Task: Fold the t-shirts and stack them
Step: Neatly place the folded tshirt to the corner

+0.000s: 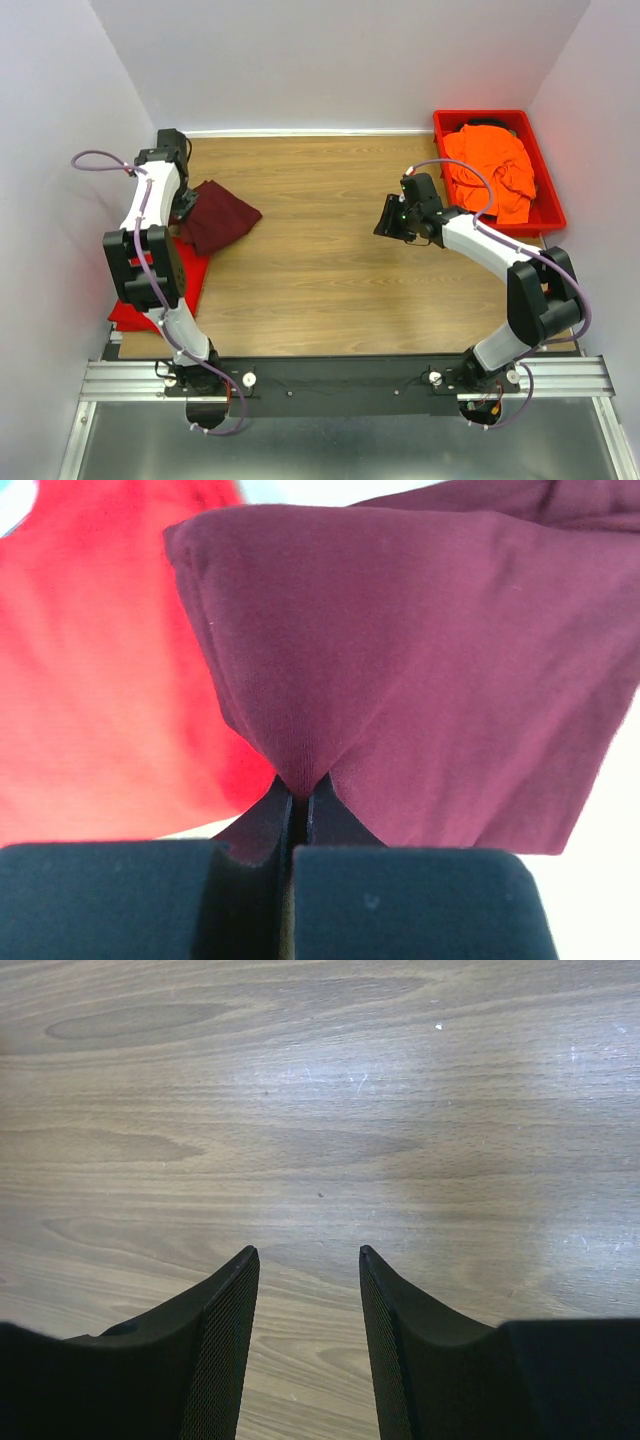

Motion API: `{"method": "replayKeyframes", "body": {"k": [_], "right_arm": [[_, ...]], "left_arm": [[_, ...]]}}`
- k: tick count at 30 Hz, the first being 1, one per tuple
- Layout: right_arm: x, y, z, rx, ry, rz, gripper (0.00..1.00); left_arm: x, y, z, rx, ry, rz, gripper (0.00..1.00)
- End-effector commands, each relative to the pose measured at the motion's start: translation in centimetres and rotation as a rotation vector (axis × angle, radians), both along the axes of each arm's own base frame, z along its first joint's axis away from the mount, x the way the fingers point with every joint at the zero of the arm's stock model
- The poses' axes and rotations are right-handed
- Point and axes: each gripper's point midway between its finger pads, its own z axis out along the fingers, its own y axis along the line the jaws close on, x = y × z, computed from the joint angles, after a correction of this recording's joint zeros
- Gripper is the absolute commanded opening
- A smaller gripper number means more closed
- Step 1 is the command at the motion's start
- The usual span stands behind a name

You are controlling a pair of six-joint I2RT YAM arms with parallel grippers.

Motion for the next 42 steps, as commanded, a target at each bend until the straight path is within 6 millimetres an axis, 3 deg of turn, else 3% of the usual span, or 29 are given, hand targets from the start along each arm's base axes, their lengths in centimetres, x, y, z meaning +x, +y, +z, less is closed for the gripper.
{"method": "replayKeyframes", "body": {"k": [1,20,33,42], "right_arm": [[0.0,0.6,-0.2,0.025,0.015,0.020,0.52],[-0.3,0.6,0.5,0.039,-0.001,0.025,0.52],[-0.1,0.6,0.5,0.035,-0.005,0.022,0.52],[-0.2,0.5,0.5,0.032,-0.006,0.019,0.51]], "left_arm": [[-1.9,1.5,3.0,0.063,-0.046,0.047,0.00],[-4.5,4.0,9.2,0.120,-0.177,0.088,0.00],[-4.4,4.9,12.7,0.155,-0.256,0.064,0.00],[-5.0,5.5,13.9,0.166,-0.274,0.041,0.00]]}}
